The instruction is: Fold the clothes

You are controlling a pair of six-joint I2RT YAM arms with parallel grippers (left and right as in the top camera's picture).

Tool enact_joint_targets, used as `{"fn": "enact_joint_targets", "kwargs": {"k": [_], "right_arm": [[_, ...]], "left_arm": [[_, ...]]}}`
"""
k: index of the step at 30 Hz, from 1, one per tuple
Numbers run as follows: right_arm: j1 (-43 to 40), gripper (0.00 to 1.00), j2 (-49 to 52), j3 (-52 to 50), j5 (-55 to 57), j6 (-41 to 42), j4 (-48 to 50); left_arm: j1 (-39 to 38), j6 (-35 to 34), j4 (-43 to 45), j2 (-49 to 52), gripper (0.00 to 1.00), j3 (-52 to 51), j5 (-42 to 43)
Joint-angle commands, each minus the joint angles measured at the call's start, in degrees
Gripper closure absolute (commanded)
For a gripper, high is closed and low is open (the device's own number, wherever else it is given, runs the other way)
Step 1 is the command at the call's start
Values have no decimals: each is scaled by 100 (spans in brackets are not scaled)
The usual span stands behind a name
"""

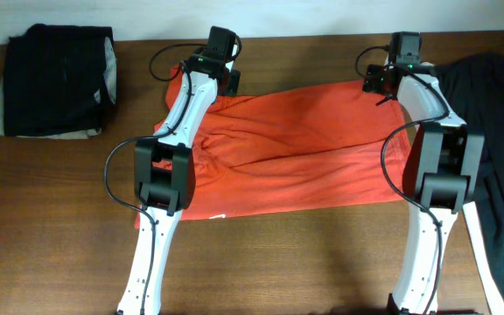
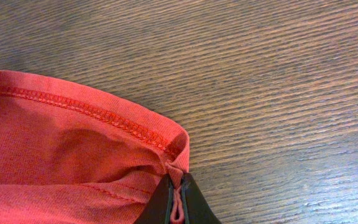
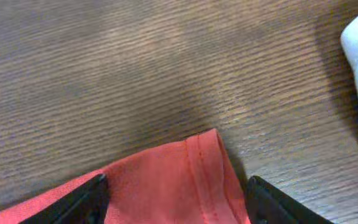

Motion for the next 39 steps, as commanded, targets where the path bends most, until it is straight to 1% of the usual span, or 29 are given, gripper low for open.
{"fn": "enact_joint_targets", "kwargs": {"k": [1, 2, 3, 5, 6, 8, 9, 10, 11, 13, 15, 18, 19, 20, 21, 22, 23, 24, 25, 26, 27, 29, 30, 34, 37, 39], "right_arm": [[-17, 32, 184, 46, 74, 44, 7], [-15, 63, 184, 46, 96, 48, 0], [-15, 74, 184, 46, 173, 149, -48], [-17, 93, 184, 46, 579, 487, -247], [-17, 96, 149, 59, 627, 518, -350], [-15, 96, -24, 68, 627, 520, -483], [-17, 96, -245, 85, 629, 542, -643], [-17, 96, -413, 85, 629, 684, -809], [-17, 96, -669, 85, 616, 1010, -1119], [-15, 96, -1040, 85, 605, 1095, -1567], [-17, 96, -1401, 85, 605, 1095, -1967], [-15, 96, -1871, 85, 603, 1095, -2688], [-17, 96, -2004, 85, 608, 1093, -3077], [-17, 96, -2092, 85, 605, 1095, -3427], [-17, 96, -2127, 85, 608, 1097, -3589], [-17, 96, -2153, 85, 605, 1097, -3773], [-17, 96, -2173, 85, 605, 1093, -4100], [-17, 96, -2175, 85, 610, 1088, -4336], [-17, 96, -2173, 83, 614, 1086, -4437], [-17, 96, -2173, 85, 610, 1069, -4492], [-17, 96, -2173, 85, 610, 1069, -4559], [-17, 96, -2173, 83, 608, 933, -4750], [-17, 96, -2173, 83, 605, 938, -4750], [-61, 96, -2170, 83, 608, 852, -4953], [-238, 96, -2170, 9, 579, 855, -5152], [-273, 96, -2170, -131, 538, 855, -5283]], "left_arm": [[46, 20, -94, 310, 96, 46, -17], [46, 20, -98, 310, 96, 46, -17], [24, 20, -98, 308, 99, 46, -20], [9, -120, -234, 297, 99, 61, -22], [9, -380, -474, 267, 99, 181, -22], [9, -428, -846, 107, 99, 450, -22], [7, -428, -1113, -219, 99, 568, -24], [9, -433, -1344, -463, 99, 584, -22], [9, -455, -1598, -704, 99, 584, -33], [35, -522, -1954, -977, 99, 584, -116], [35, -1021, -2404, -1137, 99, 584, -852], [35, -1178, -3296, -1298, 99, 584, -883], [37, -1217, -3560, -1353, 99, 584, -981], [35, -1661, -4282, -1436, 99, 584, -1768], [37, -1867, -4640, -1440, 99, 584, -1982], [37, -1921, -4861, -1440, 99, 577, -1989], [35, -1818, -4859, -1443, 99, 551, -1698], [35, -1462, -4861, -1440, 99, 549, -1147], [35, -1294, -4861, -1443, 99, 549, -804], [35, -1209, -4861, -1473, 99, 518, -372], [35, -1211, -4861, -1528, 99, 433, -243], [24, -1213, -4861, -1980, 99, -365, -225], [24, -1215, -4861, -2302, 99, -927, -227], [28, -1305, -4861, -2726, 99, -2238, -293], [85, -1502, -4776, -2726, 99, -2780, -560], [122, -1517, -4712, -2726, 99, -2977, -551]]}}
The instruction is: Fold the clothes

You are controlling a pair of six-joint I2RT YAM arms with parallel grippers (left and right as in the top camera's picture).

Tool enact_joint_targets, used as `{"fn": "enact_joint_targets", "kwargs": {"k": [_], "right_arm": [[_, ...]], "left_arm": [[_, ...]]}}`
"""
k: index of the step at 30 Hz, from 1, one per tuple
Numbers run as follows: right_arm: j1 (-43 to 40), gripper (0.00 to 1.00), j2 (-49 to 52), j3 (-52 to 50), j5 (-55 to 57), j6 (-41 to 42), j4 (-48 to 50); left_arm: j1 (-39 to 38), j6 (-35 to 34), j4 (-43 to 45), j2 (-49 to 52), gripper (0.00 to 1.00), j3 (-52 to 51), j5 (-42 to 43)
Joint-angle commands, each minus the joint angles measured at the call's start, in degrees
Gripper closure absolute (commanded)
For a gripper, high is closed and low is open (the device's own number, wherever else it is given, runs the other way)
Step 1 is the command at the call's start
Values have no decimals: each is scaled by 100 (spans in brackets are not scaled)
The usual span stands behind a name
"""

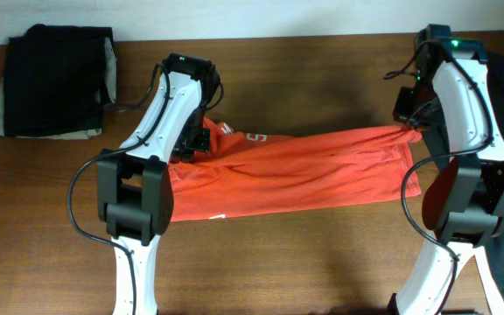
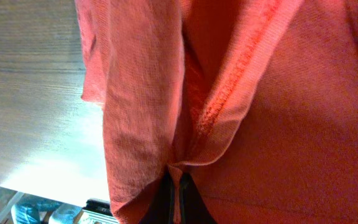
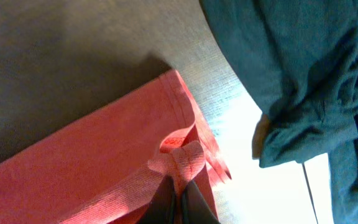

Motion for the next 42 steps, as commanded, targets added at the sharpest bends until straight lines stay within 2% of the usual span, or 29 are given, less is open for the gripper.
{"fn": "enact_joint_targets", "kwargs": {"k": [1, 2, 4, 5, 7, 8, 9, 10, 11, 12, 13, 14, 17, 18, 19, 21, 22, 24, 25, 29, 37, 38, 39, 40, 41, 42], "right_arm": [[-109, 96, -223, -267, 87, -11, -175], [-105, 95, -223, -369, 46, -11, -188], [-105, 87, -219, -638, -92, -4, -144], [-105, 87, -219, -785, -254, -7, -68], [-105, 85, -219, -994, -271, -9, 74], [-105, 82, -219, -1045, -271, -9, 96], [-105, 76, -219, -1043, -271, -7, 133], [-107, 69, -219, -1040, -271, -7, 186], [-109, 44, -219, -1040, -271, -7, 201], [-109, 23, -219, -1040, -271, -9, 225], [-111, 13, -219, -1040, -269, -11, 269], [-109, 9, -219, -1040, -273, -11, 317], [-105, 8, -219, -1043, -356, -13, 393], [-105, 8, -219, -1043, -413, -13, 393], [-105, 8, -219, -1043, -492, -15, 393], [-105, 8, -219, -1043, -492, -17, 396], [-105, 8, -219, -1043, -492, -20, 393], [-105, 8, -219, -1043, -492, -101, 393], [-105, 8, -219, -1043, -492, -98, 393], [-105, 8, -219, -1043, -492, -101, 413], [-105, 8, -219, -1043, -492, -101, 437], [-105, 8, -219, -1043, -492, -101, 437], [-105, 8, -219, -1043, -492, -101, 437], [-105, 8, -219, -1043, -490, -101, 439], [-105, 8, -219, -1043, -490, -101, 442], [-105, 8, -219, -1043, -490, -101, 442]], "left_arm": [[103, -144, 79, -149, 99, -297, -210], [103, -175, 111, -149, 99, -444, -212], [105, -232, 232, -149, 99, -787, -188], [103, -232, 271, -149, 98, -925, -186], [103, -229, 295, -149, 82, -1187, -166], [103, -229, 323, -149, 58, -1309, -166], [98, -225, 332, -149, 27, -1360, -109], [92, -225, 328, -149, 26, -1370, -37], [92, -225, 286, -157, 26, -1362, -44], [92, -256, 229, -192, 30, -1320, -44], [98, -369, 227, -306, 32, -1226, -46], [98, -378, 334, -557, 34, -1091, -42], [76, -352, 1257, -1268, 42, -960, -39], [76, -352, 1475, -1309, 48, -960, -35], [76, -258, 1676, -1279, 59, -992, 133], [76, 212, 2131, -1217, 66, -1217, 981], [76, 210, 2247, -1163, 66, -1325, 1016], [76, 208, 2369, -914, 52, -1541, 1012], [83, 203, 2463, -767, 51, -1596, 1014], [133, 142, 2529, -420, 51, -1596, 909], [660, 192, 2361, -413, 50, -1596, 516], [675, 299, 2352, -413, 53, -1596, 514], [680, 297, 2354, -413, 66, -1596, 514], [684, 295, 2352, -415, 89, -1593, 516], [684, 291, 2295, -420, 97, -1593, 516], [691, 140, 2059, -463, 99, -1591, 466]]}}
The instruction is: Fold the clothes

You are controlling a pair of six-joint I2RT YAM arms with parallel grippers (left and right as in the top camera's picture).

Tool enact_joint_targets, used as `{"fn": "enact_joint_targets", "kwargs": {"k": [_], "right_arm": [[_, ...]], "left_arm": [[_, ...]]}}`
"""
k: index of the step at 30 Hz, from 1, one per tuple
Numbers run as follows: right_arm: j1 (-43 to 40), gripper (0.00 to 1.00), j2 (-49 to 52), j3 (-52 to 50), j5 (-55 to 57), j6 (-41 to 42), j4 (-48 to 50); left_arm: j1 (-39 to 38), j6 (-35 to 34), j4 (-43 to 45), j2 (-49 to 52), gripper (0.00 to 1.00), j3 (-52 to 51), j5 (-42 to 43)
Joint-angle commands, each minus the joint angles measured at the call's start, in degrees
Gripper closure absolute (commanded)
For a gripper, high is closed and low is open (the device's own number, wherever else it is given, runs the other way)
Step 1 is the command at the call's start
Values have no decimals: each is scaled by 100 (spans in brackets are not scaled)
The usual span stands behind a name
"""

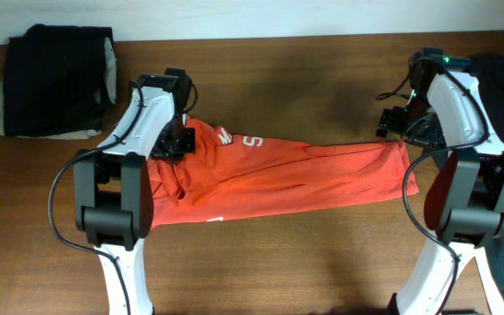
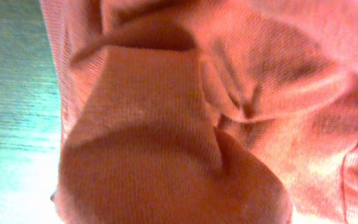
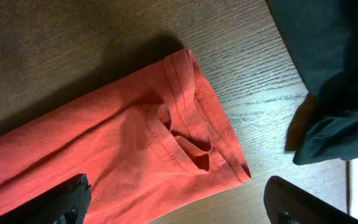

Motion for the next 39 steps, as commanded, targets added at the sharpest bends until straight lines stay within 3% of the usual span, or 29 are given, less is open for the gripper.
{"fn": "enact_joint_targets", "kwargs": {"k": [1, 5, 6, 7, 8, 9, 11, 13, 14, 15, 16, 17, 19, 21, 25, 29, 31, 33, 39], "right_arm": [[-31, 8, -199, -28, -13, 7, 2], [-31, 8, -199, -28, -15, 7, 0], [-31, 8, -199, -28, -15, 7, 0], [-31, 8, -199, -28, -15, 7, -2], [-31, 8, -199, -28, -15, 7, -26], [-31, 8, -199, -28, -15, 7, -50], [-31, 8, -199, -31, -63, 7, -50], [-26, 11, -199, -31, -782, -509, -44], [-13, 28, -199, -31, -1204, -776, -35], [22, 65, -199, -31, -1220, -772, -20], [76, 84, -199, -55, -1220, -772, 4], [129, 94, -199, -105, -1220, -772, 39], [284, 96, -199, -374, -1215, -765, 295], [345, 96, -199, -835, -1196, -610, 848], [339, 96, -199, -1847, -1189, -525, 1729], [334, 96, -197, -1991, -756, -444, 1766], [330, 91, -197, -1991, 4, -94, 1622], [330, 90, -197, -1991, 37, -98, 1606], [350, 96, -205, -1978, 15, -44, 1582]], "left_arm": [[13, -396, -485, -66, 99, -4, -378], [160, -887, -1161, -149, 99, -7, -1187], [240, -894, -1211, -149, 94, -7, -1217], [310, -887, -1237, -149, 37, -7, -1222], [358, -887, -1335, -149, 25, -7, -1355], [398, -911, -1438, -153, 30, -7, -1565], [481, -1073, -1545, -173, 29, 46, -1615], [492, -1279, -1521, -332, 29, 184, -1622], [463, -1287, -1438, -520, 30, 278, -1598], [372, -1294, -1272, -767, 34, 295, -1604], [278, -1292, -1154, -962, 39, 295, -1598], [201, -1241, -1086, -1067, 55, 295, -1521], [-9, -822, -868, -1104, 99, 280, -807], [-219, -446, -492, -1073, 99, 70, -87], [-463, -387, 728, -1051, 99, -1084, 411], [-275, -385, 2013, -1047, 99, -2573, 643], [90, -387, 2107, -1043, 99, -2835, 387], [516, -389, 2100, -1043, 99, -2885, 245], [1825, -446, 1674, -1051, 99, -2778, -68]]}}
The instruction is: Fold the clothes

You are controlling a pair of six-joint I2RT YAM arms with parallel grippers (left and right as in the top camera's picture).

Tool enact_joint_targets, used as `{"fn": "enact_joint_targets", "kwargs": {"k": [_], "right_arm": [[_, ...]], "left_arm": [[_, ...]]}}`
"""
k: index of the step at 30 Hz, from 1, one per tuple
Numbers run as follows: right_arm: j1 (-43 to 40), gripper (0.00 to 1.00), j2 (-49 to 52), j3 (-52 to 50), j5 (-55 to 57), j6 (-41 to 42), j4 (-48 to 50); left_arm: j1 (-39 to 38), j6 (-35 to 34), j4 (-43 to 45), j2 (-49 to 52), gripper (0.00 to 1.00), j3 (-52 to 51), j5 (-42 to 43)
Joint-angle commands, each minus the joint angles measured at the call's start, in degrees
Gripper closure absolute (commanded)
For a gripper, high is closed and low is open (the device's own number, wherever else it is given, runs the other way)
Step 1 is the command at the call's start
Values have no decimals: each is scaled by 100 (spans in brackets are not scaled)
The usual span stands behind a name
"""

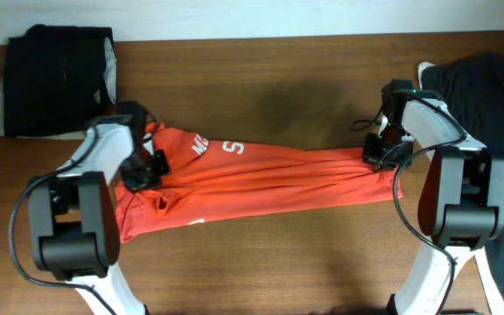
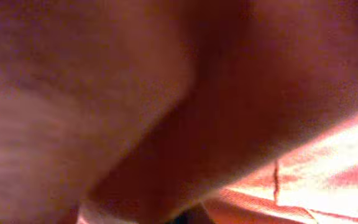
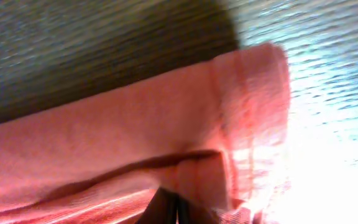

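The orange shirt (image 1: 269, 179) lies as a long narrow band across the table, its left end lower than its right, with white letters showing near the left. My left gripper (image 1: 144, 166) sits on the shirt's left end. Blurred orange cloth (image 2: 166, 93) fills the left wrist view, and only a dark tip shows at the bottom edge. My right gripper (image 1: 377, 153) is at the shirt's right end. In the right wrist view its fingers (image 3: 166, 208) stand together, pinching the hemmed cloth (image 3: 135, 143).
A folded black garment (image 1: 59, 79) on a beige one lies at the back left corner. A dark heap of clothing (image 1: 488, 79) covers the table's right edge, close to the right arm. Bare wood (image 1: 261, 87) lies behind the shirt.
My right gripper was open above the shirt's right end and is now shut on it. The left gripper has moved left and toward the front, and the shirt's left end has come with it.
The shirt first lay spread wide, my left gripper shut on its far left corner and the right open around the far right corner. Then both held the far edge nearer the front, making a narrow band. The right then stood open, and now grips again.
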Motion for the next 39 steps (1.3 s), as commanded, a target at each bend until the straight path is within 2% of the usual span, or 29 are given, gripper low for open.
{"fn": "enact_joint_targets", "kwargs": {"k": [1, 3, 4, 5, 7, 8, 9, 10, 12, 13, 16, 21, 23, 24, 25, 27, 28, 30, 33, 36, 39], "right_arm": [[-50, 96, -59, -59, 509, 181, 35], [-50, 96, -186, 184, 511, 177, -120], [-68, 91, -273, 404, 514, 175, -284], [-114, 74, -352, 667, 514, 175, -479], [-369, 1, -474, 1056, 509, 175, -678], [-566, 1, -483, 1113, 483, 173, -647], [-835, 1, -481, 1106, 269, 94, -581], [-1091, 1, -481, 1003, -498, -535, -431], [-1423, 1, -470, 697, -1679, -1388, -282], [-1550, 1, -470, 352, -2044, -1652, -33], [-1626, 1, -468, -431, -3034, -2439, 520], [-1572, 1, -396, -1366, -3176, -2306, 1086], [-1397, 10, -396, -1508, -3394, -2142, 1134], [-1281, 22, -396, -1508, -3392, -2022, 1150], [-1141, 45, -396, -1508, -3362, -1882, 1207], [-997, 71, -396, -1493, -3176, -1526, 1300], [-988, 94, -398, -1425, -2793, -1174, 1303], [-1054, 96, -433, -1204, -2190, -697, 1119], [-1141, 96, -894, -391, -1086, -402, 229], [-796, 96, -1749, -35, -990, -361, -269], [-35, 96, -1860, -52, -1189, -354, -485]], "left_arm": [[636, 33, -232, 173, 99, -33, -1115], [640, 26, -573, 55, 99, 289, -1362], [640, 24, -769, -70, 99, 494, -1519], [640, 26, -962, -284, 99, 721, -1545], [634, 26, -1185, -649, 86, 1001, -1519], [623, 26, -1204, -798, 74, 1014, -1478], [619, 26, -1222, -911, 46, 1014, -1381], [619, 28, -1226, -953, 30, 1014, -1272], [619, 26, -1209, -940, 14, 986, -1003], [619, 26, -1200, -940, 2, 955, -949], [614, 28, -1200, -938, 1, 951, -953], [581, 26, -1176, -938, 1, 946, -903], [476, 26, -1134, -938, 1, 946, -905], [442, 26, -1115, -938, 1, 946, -907], [426, 26, -1104, -938, 1, 946, -907], [415, 28, -1102, -938, 1, 946, -909], [413, 26, -1099, -938, 1, 946, -909], [413, 26, -1099, -938, 1, 946, -907], [413, 26, -1084, -938, 1, 946, -907], [391, 26, -1047, -938, 1, 946, -903], [313, 26, -1064, -938, 1, 946, -678]]}}
